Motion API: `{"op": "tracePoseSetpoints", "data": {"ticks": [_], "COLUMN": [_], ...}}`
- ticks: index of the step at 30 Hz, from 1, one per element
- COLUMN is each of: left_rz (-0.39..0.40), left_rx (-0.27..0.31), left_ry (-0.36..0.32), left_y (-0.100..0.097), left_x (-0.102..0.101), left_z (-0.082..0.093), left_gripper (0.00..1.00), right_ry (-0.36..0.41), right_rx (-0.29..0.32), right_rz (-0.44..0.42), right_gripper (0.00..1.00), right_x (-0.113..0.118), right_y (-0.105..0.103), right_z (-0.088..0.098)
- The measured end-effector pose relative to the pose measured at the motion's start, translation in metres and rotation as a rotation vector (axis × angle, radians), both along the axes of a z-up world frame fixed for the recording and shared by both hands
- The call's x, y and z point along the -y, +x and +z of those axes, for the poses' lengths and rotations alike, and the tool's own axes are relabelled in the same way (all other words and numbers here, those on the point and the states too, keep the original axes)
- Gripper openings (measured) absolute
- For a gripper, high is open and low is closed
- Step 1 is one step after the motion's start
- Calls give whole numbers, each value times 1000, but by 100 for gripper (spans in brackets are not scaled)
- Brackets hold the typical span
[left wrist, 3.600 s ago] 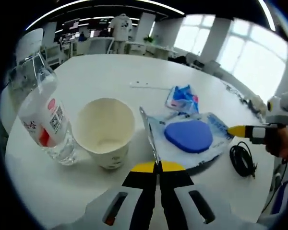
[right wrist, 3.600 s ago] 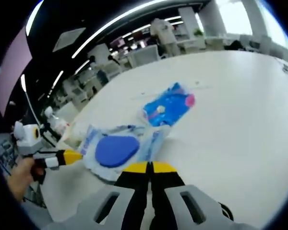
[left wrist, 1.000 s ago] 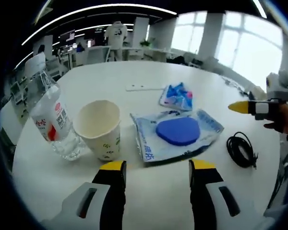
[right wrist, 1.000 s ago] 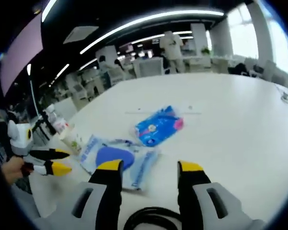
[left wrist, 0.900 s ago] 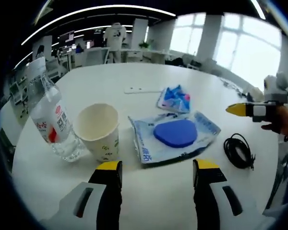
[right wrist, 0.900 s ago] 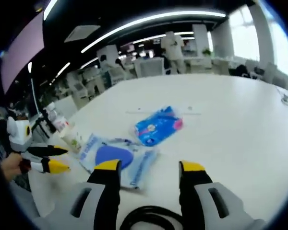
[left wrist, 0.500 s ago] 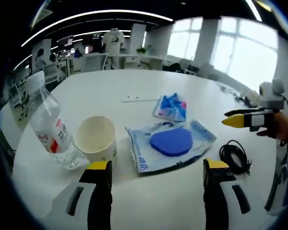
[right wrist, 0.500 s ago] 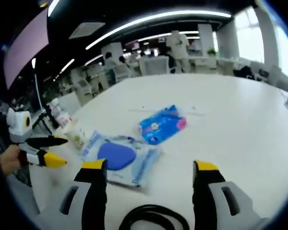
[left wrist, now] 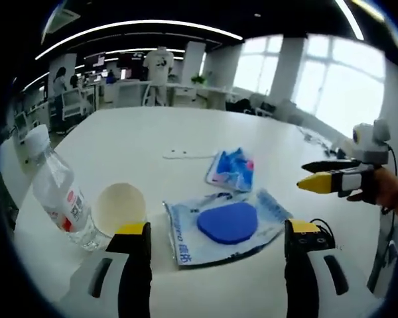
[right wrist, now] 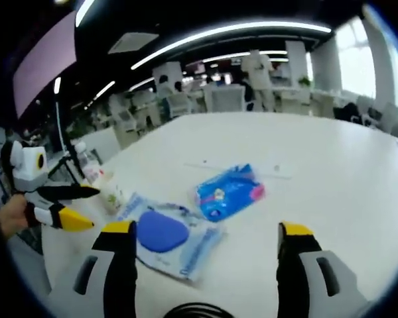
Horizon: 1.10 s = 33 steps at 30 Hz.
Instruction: Arrange the tabletop items into an orderly group along one side of the table until the central work area is clear of visible clutter.
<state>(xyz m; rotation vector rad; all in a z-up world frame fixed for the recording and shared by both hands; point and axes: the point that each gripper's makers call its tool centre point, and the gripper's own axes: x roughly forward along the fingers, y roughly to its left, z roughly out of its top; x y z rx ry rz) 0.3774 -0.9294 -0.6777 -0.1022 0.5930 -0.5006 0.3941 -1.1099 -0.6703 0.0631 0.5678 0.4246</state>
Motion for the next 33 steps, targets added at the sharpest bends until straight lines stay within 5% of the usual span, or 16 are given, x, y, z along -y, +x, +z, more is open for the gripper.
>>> {"op": "tracePoseSetpoints", "data": {"ticks": [7, 13, 22, 33], "left_rz": [35, 45, 103, 64], "left_rx": [-52, -41, -7, 0], "left_ry": [15, -40, -197, -144], "left_y": [-17, -24, -1, 29], "left_x": [2, 20, 46, 76], "left_z": [-12, 2, 29, 29], "left_gripper": [78, 74, 64, 60], "right_ry": [3, -31, -90, -152], "right_rx": [-5, 23, 60, 58], "right_rz": [10, 33, 75, 93], "right_gripper": [82, 81, 77, 70], "right_x": [4, 12, 18, 28], "right_y": [3, 11, 32, 52], "right_z": [-3, 4, 17, 11]}}
